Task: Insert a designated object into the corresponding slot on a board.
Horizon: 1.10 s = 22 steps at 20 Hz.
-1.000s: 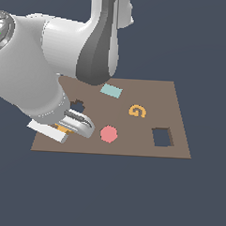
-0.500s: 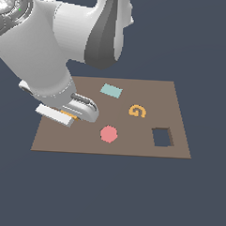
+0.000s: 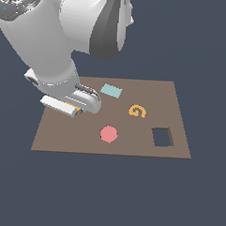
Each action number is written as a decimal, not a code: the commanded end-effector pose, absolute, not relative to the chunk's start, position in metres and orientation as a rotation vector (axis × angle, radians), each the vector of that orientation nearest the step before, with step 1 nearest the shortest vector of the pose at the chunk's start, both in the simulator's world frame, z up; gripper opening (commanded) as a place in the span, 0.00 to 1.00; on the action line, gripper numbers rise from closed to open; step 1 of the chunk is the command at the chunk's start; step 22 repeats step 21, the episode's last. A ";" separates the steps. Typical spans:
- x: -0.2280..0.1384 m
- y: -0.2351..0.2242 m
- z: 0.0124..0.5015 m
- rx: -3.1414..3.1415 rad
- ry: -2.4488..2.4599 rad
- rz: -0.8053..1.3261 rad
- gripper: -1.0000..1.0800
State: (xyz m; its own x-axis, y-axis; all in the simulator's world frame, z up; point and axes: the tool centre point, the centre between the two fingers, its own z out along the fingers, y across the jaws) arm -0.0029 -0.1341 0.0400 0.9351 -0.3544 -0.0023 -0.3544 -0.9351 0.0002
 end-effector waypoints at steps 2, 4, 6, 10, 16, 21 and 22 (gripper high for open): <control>-0.006 -0.134 0.041 -3.090 0.566 0.003 0.00; -0.006 -0.134 0.040 -3.090 0.566 0.004 0.00; -0.006 -0.134 0.039 -3.090 0.566 0.004 0.00; -0.006 -0.134 0.031 -3.090 0.566 0.002 0.00; -0.006 -0.134 0.031 -3.090 0.566 0.002 0.96; -0.006 -0.134 0.031 -3.090 0.566 0.002 0.96; -0.006 -0.134 0.031 -3.090 0.566 0.002 0.96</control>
